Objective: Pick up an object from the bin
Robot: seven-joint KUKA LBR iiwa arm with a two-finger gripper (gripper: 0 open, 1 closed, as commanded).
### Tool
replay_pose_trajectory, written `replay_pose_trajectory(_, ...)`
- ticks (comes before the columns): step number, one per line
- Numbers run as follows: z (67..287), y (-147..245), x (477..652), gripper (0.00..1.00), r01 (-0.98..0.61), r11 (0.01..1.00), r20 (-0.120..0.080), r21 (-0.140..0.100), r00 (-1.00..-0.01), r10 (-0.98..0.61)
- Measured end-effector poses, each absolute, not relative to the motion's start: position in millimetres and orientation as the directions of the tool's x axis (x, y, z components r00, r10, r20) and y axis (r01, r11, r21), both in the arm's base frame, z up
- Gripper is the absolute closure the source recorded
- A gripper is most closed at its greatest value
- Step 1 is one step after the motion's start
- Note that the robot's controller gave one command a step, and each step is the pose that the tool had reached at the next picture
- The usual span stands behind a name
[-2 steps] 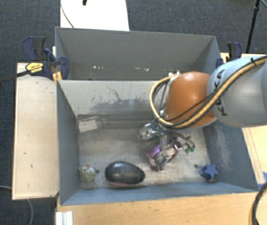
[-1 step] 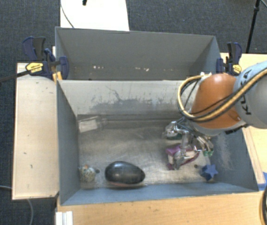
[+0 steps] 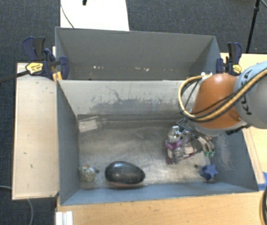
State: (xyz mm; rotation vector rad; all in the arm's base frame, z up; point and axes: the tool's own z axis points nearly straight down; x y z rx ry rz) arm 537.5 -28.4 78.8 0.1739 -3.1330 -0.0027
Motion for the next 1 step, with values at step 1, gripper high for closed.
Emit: replay_pose_trajectory(1, 223.9, -23.8, 537.8, 1.00, -0.102, 0.995, -0.009, -0.001, -0.995, -0.102)
